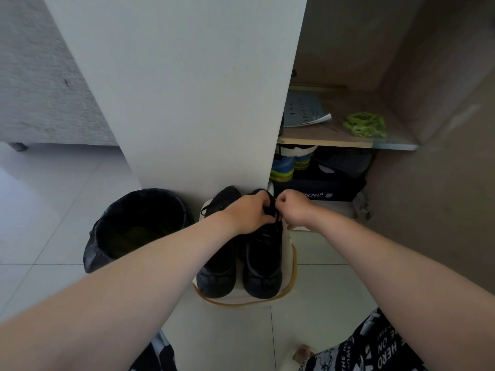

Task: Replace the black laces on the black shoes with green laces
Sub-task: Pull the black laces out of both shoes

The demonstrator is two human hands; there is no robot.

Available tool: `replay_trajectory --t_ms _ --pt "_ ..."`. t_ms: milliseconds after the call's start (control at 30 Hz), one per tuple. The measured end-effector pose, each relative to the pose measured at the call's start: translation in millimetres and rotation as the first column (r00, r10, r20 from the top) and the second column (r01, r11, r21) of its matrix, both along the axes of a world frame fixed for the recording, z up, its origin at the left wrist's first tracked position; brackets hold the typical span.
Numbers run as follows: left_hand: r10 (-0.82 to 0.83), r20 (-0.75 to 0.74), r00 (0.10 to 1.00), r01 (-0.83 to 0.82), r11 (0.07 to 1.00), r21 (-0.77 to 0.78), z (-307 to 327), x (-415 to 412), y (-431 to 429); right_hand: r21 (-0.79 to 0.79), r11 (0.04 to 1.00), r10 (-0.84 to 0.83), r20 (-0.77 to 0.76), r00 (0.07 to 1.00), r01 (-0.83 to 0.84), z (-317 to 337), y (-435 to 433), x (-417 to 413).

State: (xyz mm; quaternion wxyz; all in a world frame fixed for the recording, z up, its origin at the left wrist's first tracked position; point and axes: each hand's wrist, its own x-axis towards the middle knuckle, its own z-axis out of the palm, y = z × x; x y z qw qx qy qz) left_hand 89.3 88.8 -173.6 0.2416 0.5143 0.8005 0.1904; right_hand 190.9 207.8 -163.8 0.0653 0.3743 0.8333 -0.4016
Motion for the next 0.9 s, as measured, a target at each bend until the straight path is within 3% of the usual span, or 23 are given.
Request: replay_trajectory --t_ms 267,333,467,667,833,900 --pt "-0.024 0.004 1.000 0.024 0.999 0.023 -4.9 -8.9 -5.1 -0.188 0.981 -0.067 -0.062 0.996 0.054 11.7 3.2 -3.3" --pt "-0.021 0.021 1.000 0.021 1.000 -0.008 -5.4 -9.6 -4.3 -0.240 0.970 -0.036 0.015 0.999 0.038 18.5 8.5 -0.3" --pt "-0.019 0.025 1.000 0.020 0.998 -0.062 -3.8 -10.2 -1.0 -0.198 0.969 0.204 0.307 0.929 -0.147 21.9 21.3 13.9" --pt "-0.081 -0.047 0.996 0.078 0.995 -0.060 -0.3 -6.9 -0.8 -0.143 0.974 0.189 0.104 0.976 -0.174 12.3 21.9 14.0" --pt "0.009 0.048 0.999 -0.009 1.000 0.004 -0.3 -6.2 -4.1 -0.108 0.964 0.259 0.160 0.952 -0.244 12.5 15.2 9.1" --pt "-0.018 0.028 0.999 0.018 1.000 0.002 0.0 -6.0 -5.1 -0.070 0.971 0.234 0.108 0.966 -0.227 13.1 11.9 8.0"
